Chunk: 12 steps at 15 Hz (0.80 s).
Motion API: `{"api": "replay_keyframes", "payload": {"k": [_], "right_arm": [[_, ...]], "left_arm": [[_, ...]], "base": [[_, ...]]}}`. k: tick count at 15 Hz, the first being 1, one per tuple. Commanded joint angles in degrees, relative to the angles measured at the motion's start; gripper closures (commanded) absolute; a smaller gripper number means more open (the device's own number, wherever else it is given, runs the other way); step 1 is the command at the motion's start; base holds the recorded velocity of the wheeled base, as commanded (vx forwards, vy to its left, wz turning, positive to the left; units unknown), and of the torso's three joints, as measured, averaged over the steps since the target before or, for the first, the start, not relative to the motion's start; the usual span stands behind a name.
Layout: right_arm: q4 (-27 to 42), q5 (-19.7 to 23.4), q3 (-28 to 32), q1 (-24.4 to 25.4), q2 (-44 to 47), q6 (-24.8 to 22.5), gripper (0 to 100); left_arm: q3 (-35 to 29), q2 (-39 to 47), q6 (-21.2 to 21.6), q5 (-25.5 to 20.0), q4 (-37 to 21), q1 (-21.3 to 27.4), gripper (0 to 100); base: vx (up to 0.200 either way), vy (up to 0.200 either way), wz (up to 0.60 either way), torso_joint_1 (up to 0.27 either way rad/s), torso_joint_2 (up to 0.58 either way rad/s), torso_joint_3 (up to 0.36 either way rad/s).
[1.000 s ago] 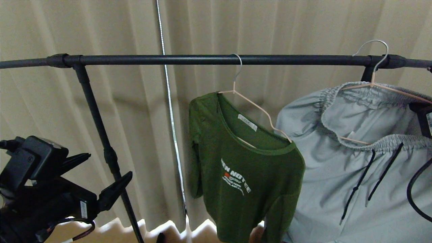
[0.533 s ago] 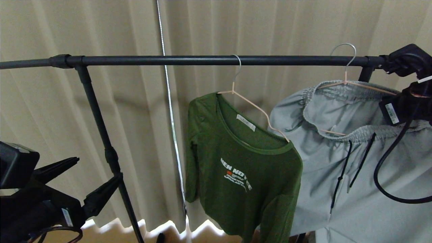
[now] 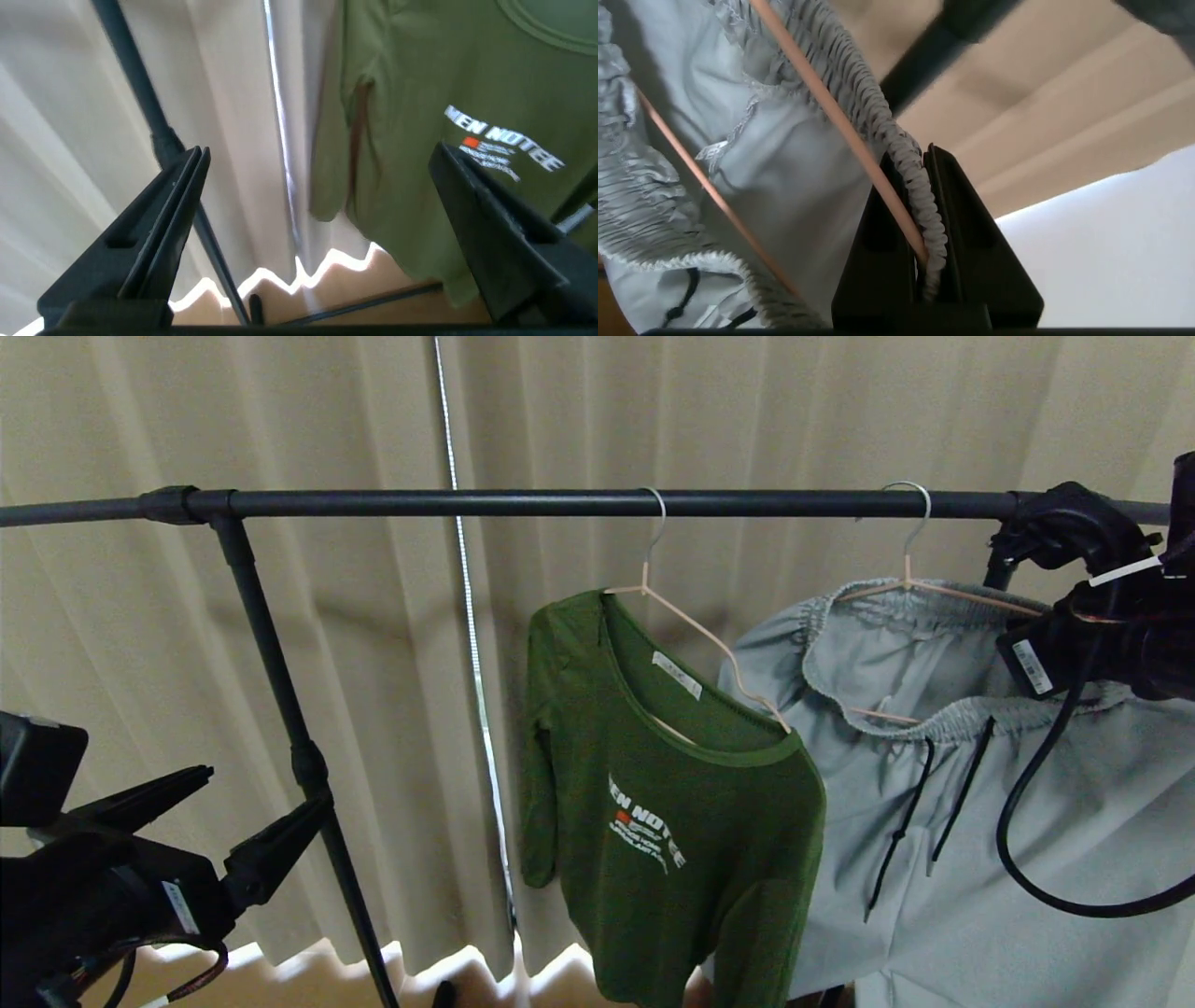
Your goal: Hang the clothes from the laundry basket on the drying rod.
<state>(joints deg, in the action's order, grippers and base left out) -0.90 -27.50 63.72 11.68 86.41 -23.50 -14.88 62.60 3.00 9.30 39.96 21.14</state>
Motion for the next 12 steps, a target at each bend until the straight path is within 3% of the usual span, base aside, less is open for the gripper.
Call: {"api": "replay_keyframes", "payload": {"k": [1, 4, 7, 12], "right_arm": [[-0.2, 0.3, -1.1, 0.2, -0.4, 0.1, 0], [-0.2, 1.0, -1.8, 0.5, -1.4, 2.3, 0], [-0.2, 5.3, -2.5, 0.9, -4.0, 5.1, 0], [-0.2, 17.3, -6.5, 0.8, -11.3, 9.3, 0]], "left_arm": [[-0.1, -0.4, 0.0, 0.1, 0.0, -0.6, 0], [0.3, -1.2, 0.0, 0.1, -0.1, -0.8, 0], [0.1, -1.0, 0.0, 0.2, -0.1, -0.8, 0], [0.0, -1.2, 0.0, 0.3, -0.1, -1.4, 0]], "base": [[0.0, 0.0, 0.0, 0.0, 0.0, 0.0], [0.0, 0.0, 0.0, 0.0, 0.0, 0.0], [0.0, 0.0, 0.0, 0.0, 0.0, 0.0], [0.0, 0.0, 0.0, 0.0, 0.0, 0.0]]}}
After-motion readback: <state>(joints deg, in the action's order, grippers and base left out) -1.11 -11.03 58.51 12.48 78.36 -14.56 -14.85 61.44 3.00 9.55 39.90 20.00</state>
